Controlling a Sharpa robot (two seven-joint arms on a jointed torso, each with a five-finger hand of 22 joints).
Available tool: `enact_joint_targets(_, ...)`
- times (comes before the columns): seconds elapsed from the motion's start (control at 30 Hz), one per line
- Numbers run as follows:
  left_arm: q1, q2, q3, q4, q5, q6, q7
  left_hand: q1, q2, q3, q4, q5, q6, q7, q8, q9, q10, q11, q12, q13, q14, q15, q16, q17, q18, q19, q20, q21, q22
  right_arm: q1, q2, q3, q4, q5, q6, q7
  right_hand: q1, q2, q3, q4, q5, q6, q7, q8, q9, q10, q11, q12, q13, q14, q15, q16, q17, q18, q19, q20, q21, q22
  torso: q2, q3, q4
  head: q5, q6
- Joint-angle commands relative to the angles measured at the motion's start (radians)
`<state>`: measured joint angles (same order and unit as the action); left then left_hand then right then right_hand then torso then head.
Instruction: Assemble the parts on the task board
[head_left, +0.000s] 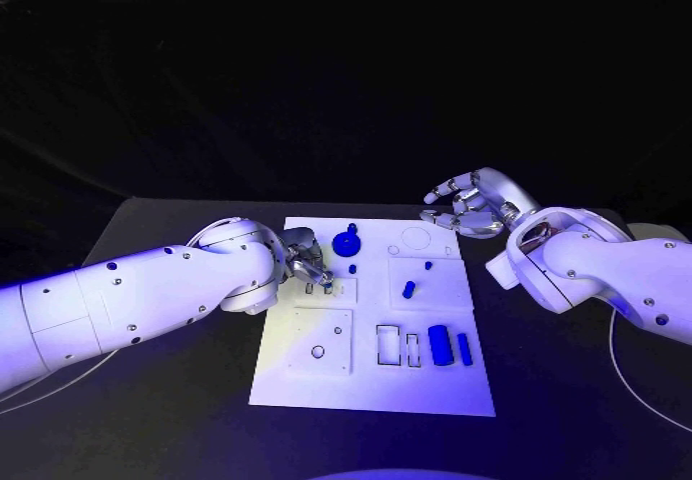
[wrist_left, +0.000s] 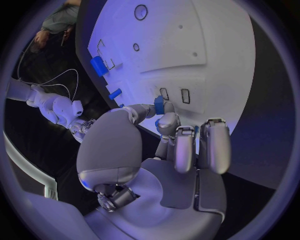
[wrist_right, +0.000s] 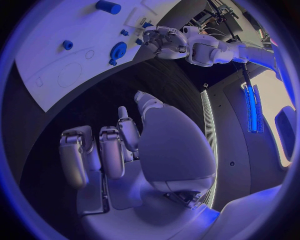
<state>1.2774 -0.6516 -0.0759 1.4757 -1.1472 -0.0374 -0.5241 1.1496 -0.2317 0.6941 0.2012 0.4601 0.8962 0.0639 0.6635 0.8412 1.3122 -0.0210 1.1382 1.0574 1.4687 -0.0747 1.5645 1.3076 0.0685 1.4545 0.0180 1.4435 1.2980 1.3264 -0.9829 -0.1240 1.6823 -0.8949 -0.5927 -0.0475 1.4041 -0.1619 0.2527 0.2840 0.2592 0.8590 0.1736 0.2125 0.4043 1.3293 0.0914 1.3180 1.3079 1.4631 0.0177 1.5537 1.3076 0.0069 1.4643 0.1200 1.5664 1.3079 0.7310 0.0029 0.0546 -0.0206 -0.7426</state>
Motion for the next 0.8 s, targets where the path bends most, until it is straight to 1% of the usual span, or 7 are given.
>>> enact_joint_targets(0.03, -0.003, 0.007, 0.000, -0.006, -0.020, 0.013, 0.006, 0.004, 0.002, 0.190, -0.197, 0.004, 0.006, -0.005, 0.005, 0.001, 0.007, 0.001, 0.003, 0.001, 0.102, -0.006, 0.006, 0.263, -0.012, 0.006, -0.003, 0.003, -0.001, -0.001, 0.000, 0.000, 0.001, -0.006, 0.002, 0.010, -0.007, 0.000, 0.004, 0.000, 0.004, 0.001, -0.004, 0.006, 0.002, 0.002, -0.006, -0.002, 0.027, 0.095, -0.007, -0.005, 0.219, -0.006, 0.104, -0.005, 0.001, 0.261, 0.001, 0.0009, -0.0009, 0.000, -0.001)
enact_joint_targets(0.17, -0.009, 0.016, -0.001, -0.016, -0.031, 0.020, 0.006, 0.004, 0.002, 0.190, -0.197, 0.004, 0.006, -0.005, 0.005, 0.001, 0.007, 0.001, 0.003, 0.001, 0.102, -0.006, 0.006, 0.263, -0.012, 0.006, -0.003, 0.003, -0.001, -0.001, 0.000, 0.000, 0.002, -0.006, 0.002, 0.010, -0.007, 0.000, 0.004, 0.000, 0.004, 0.001, -0.004, 0.006, 0.002, 0.002, -0.006, -0.002, 0.027, 0.095, -0.007, -0.005, 0.219, -0.006, 0.104, -0.005, 0.001, 0.261, 0.002, 0.0011, -0.0016, -0.001, -0.003)
enact_joint_targets(0.3, -0.011, 0.019, -0.001, -0.019, -0.035, 0.029, 0.005, 0.004, 0.002, 0.190, -0.197, 0.004, 0.006, -0.005, 0.005, 0.001, 0.007, 0.001, 0.003, 0.001, 0.102, -0.006, 0.006, 0.263, -0.012, 0.006, -0.003, 0.003, -0.001, -0.001, -0.001, 0.000, 0.002, -0.006, 0.003, 0.010, -0.007, 0.000, 0.004, 0.000, 0.004, 0.001, -0.004, 0.006, 0.002, 0.002, -0.006, -0.002, 0.027, 0.095, -0.007, -0.005, 0.219, -0.006, 0.104, -0.005, 0.001, 0.261, 0.001, 0.0014, -0.0017, -0.003, -0.005)
enact_joint_targets(0.43, -0.012, 0.019, -0.002, -0.018, -0.036, 0.039, 0.005, 0.004, 0.001, 0.191, -0.197, 0.006, 0.007, -0.006, 0.005, 0.002, 0.009, 0.001, 0.005, 0.004, 0.102, -0.006, 0.006, 0.263, -0.013, 0.008, -0.004, 0.005, 0.003, -0.001, -0.002, 0.000, 0.002, -0.006, 0.003, 0.010, -0.007, 0.000, 0.004, 0.000, 0.004, 0.001, -0.004, 0.006, 0.002, 0.002, -0.006, -0.002, 0.027, 0.095, -0.007, -0.005, 0.219, -0.006, 0.104, -0.005, 0.001, 0.261, 0.000, 0.0013, 0.0008, -0.005, -0.006)
enact_joint_targets(0.57, -0.012, 0.019, -0.002, -0.018, -0.037, 0.047, 0.004, 0.004, 0.001, 0.191, -0.197, 0.006, 0.007, -0.006, 0.005, 0.002, 0.009, 0.001, 0.005, 0.004, 0.102, -0.006, 0.006, 0.263, -0.013, 0.008, -0.004, 0.005, 0.003, -0.001, -0.002, 0.000, 0.002, -0.005, 0.004, 0.010, -0.007, 0.000, 0.004, 0.000, 0.004, 0.001, -0.004, 0.006, 0.002, 0.002, -0.006, -0.002, 0.027, 0.095, -0.007, -0.005, 0.219, -0.006, 0.104, -0.005, 0.001, 0.261, 0.000, 0.0009, 0.0017, -0.005, -0.007)
enact_joint_targets(0.8, -0.013, 0.015, -0.002, -0.013, -0.037, 0.065, 0.002, 0.004, 0.001, 0.191, -0.197, 0.006, 0.007, -0.006, 0.005, 0.002, 0.009, 0.001, 0.005, 0.004, 0.102, -0.006, 0.006, 0.263, -0.013, 0.008, -0.004, 0.005, 0.003, -0.001, -0.002, 0.000, 0.002, -0.003, 0.004, 0.010, -0.007, 0.000, 0.004, 0.000, 0.004, 0.001, -0.004, 0.006, 0.002, 0.002, -0.006, -0.002, 0.027, 0.095, -0.007, -0.005, 0.219, -0.006, 0.104, -0.005, 0.001, 0.261, 0.000, 0.0004, -0.0004, -0.003, -0.009)
